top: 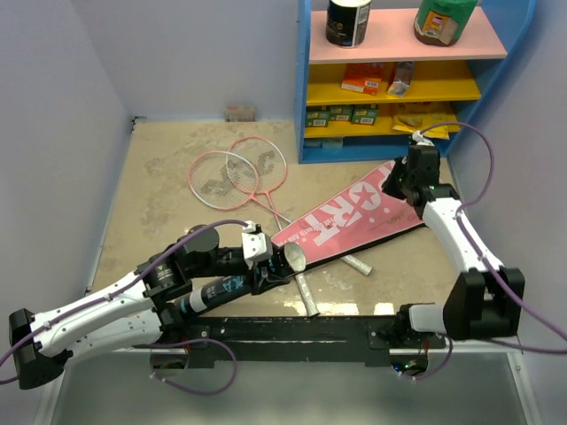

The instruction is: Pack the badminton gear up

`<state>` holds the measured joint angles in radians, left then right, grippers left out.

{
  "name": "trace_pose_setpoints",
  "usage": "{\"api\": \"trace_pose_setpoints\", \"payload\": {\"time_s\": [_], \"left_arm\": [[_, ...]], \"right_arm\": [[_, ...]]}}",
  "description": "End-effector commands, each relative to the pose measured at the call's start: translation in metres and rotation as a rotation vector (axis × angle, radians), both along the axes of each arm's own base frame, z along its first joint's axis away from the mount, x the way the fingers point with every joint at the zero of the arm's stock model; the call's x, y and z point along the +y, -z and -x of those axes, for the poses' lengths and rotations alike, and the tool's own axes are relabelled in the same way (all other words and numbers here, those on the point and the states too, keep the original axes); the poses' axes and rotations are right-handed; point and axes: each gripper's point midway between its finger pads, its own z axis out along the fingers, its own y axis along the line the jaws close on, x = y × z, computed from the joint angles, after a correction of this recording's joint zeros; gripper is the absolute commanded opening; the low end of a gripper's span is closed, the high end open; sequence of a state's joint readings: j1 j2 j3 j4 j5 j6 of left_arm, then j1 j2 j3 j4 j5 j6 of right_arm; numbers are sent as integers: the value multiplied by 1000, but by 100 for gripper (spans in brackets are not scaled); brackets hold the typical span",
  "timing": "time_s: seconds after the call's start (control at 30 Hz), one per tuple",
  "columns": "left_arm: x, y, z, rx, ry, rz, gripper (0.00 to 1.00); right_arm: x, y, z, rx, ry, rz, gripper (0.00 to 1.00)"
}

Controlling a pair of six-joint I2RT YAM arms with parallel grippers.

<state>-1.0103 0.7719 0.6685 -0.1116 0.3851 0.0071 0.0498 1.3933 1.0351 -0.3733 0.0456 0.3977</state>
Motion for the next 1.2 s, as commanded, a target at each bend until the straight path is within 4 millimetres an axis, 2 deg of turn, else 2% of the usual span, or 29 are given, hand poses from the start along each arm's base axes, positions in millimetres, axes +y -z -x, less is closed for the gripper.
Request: {"api": "trace_pose_setpoints", "payload": {"time_s": [0.0,0.03,0.07,0.13,0.27,0.37,0.4,0.53,0.7,0.77,1.17], "left_arm": [[-7,-25,-6,-13,-21,71,0],[-7,-25,-7,-15,-26,70,0],[-7,-24,-8,-16,-27,67,0],[-7,-22,-10,-16,-35,59,0],[-8,-19,-12,-12,-46,49,0],[-8,-16,-12,-9,-44,41,0],[-8,-15,-11,-9,-40,41,0],[-12,-13,-4,3,10,36,0],[-14,-9,-4,7,19,20,0],[-14,-10,-4,5,18,23,0],[-11,-9,-10,-1,-22,17,0]], "right_arm": [[50,-38,25,-113,-208,-112,0],[59,-43,30,-122,-233,-121,0],[69,-58,36,-160,-273,-128,0],[108,-73,53,-174,-436,-184,0],[161,-109,94,-188,-640,-246,0],[180,-134,124,-226,-758,-322,0],[182,-144,134,-252,-790,-340,0],[199,-164,178,-275,-961,-439,0],[215,-175,219,-255,-1087,-533,0],[222,-177,229,-254,-1119,-555,0],[244,-179,262,-220,-1186,-616,0]]}}
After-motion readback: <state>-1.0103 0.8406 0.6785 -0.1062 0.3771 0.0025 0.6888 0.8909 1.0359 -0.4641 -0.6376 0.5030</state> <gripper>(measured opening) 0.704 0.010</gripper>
